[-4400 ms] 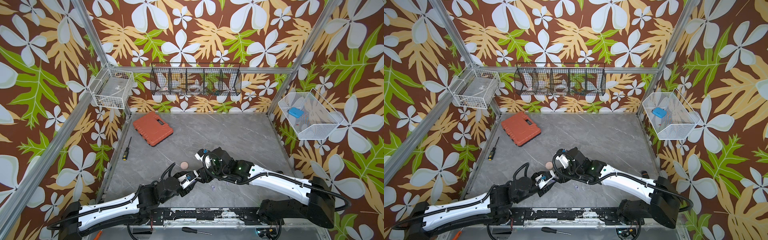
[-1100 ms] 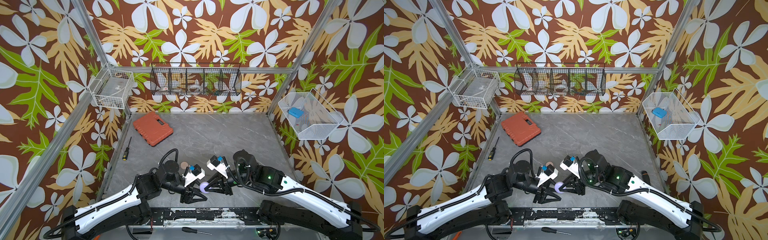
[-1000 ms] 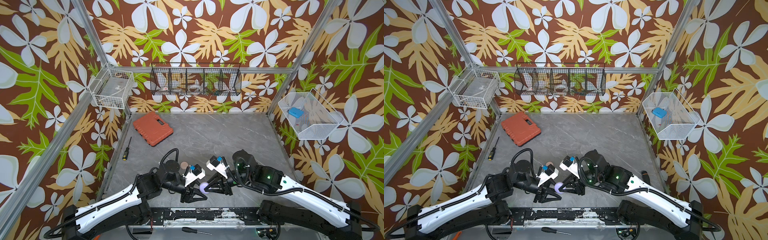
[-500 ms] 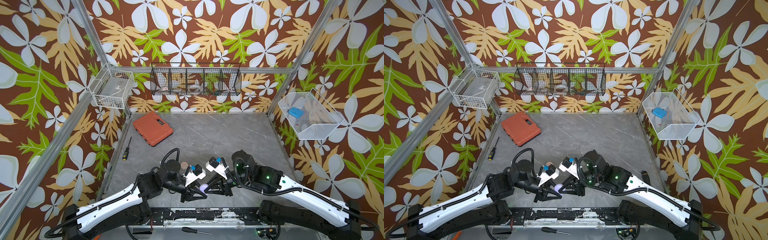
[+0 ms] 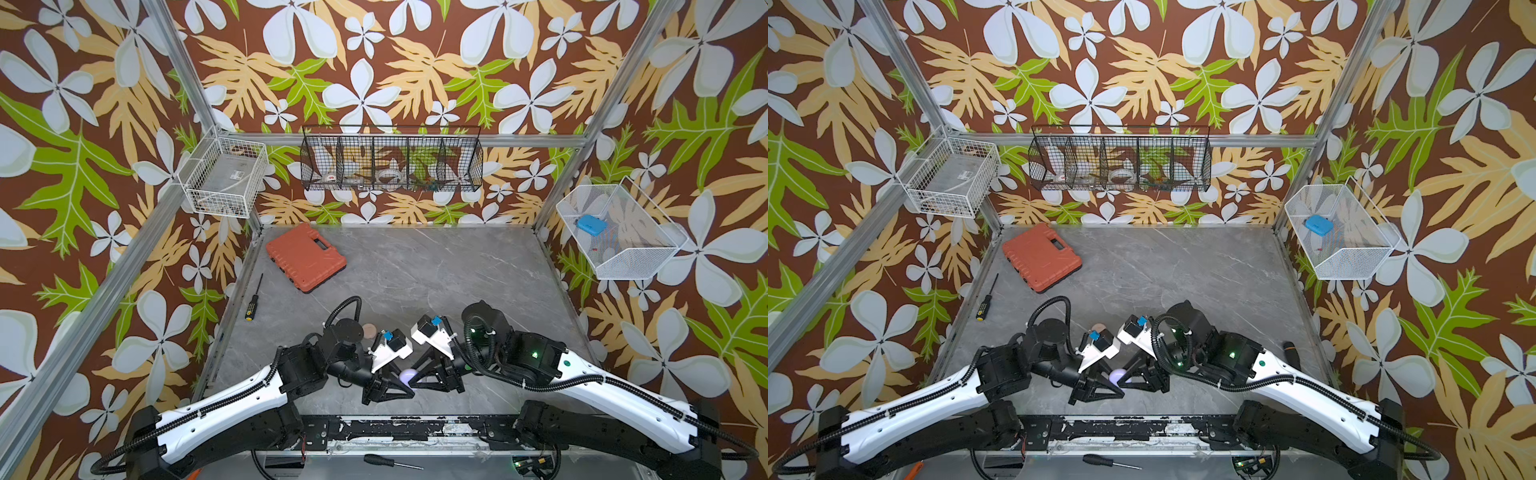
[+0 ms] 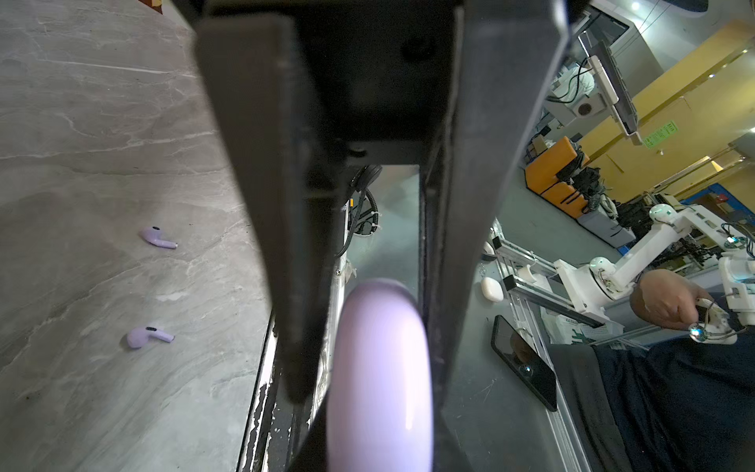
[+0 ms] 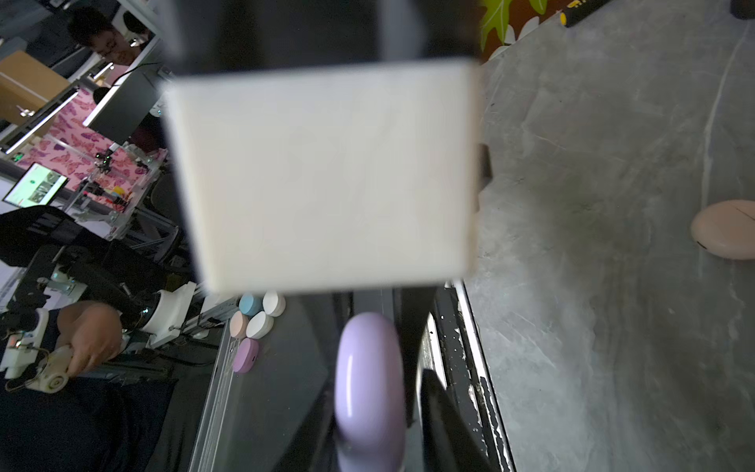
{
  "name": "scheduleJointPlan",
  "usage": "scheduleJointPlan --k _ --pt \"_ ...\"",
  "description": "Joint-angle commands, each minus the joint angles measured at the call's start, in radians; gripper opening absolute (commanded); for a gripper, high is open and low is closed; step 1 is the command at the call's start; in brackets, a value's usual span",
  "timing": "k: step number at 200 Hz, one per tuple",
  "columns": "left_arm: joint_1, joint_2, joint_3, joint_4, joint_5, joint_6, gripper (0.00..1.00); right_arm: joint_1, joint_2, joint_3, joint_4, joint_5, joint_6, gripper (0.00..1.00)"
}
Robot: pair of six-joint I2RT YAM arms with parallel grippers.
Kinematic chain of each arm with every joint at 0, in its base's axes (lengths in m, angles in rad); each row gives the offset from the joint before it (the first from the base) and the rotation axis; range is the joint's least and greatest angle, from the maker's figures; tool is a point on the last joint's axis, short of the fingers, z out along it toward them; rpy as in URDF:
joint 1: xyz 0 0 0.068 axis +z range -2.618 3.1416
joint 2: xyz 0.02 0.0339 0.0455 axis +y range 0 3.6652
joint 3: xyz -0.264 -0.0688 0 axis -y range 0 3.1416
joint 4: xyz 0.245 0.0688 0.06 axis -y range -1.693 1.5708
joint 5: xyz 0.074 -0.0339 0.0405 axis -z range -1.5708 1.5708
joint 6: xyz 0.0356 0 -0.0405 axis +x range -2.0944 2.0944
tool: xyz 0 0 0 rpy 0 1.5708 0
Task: Insert wireless bluetooth earbuds into charging case
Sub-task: Pick up the charging case from the center of the table.
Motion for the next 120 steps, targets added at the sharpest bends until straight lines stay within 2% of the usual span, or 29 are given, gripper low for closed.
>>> scheduleJointPlan --k 1,36,66,90,120 --pt "-0.001 -0.004 0.002 0.046 0.060 0.019 0.00 -0.002 -0.008 0.006 -0.019 0.100 -0.003 0.46" --pt "0.001 -0.020 -0.005 0.040 0.012 0.034 0.00 -0.002 -0.056 0.019 -0.031 0.171 -0.009 0.72" --pt "0.000 -0.082 -0.044 0.071 -0.149 0.067 0.00 -0.002 -0.113 0.035 -0.046 0.233 -0.024 0.92" --pt "0.000 -0.157 -0.102 0.152 -0.260 0.115 0.00 -0.002 -0.172 0.035 -0.035 0.241 -0.034 0.99" --pt "0.000 -0.223 -0.185 0.310 -0.378 0.169 0.00 -0.002 -0.217 0.011 -0.014 0.229 -0.034 1.00"
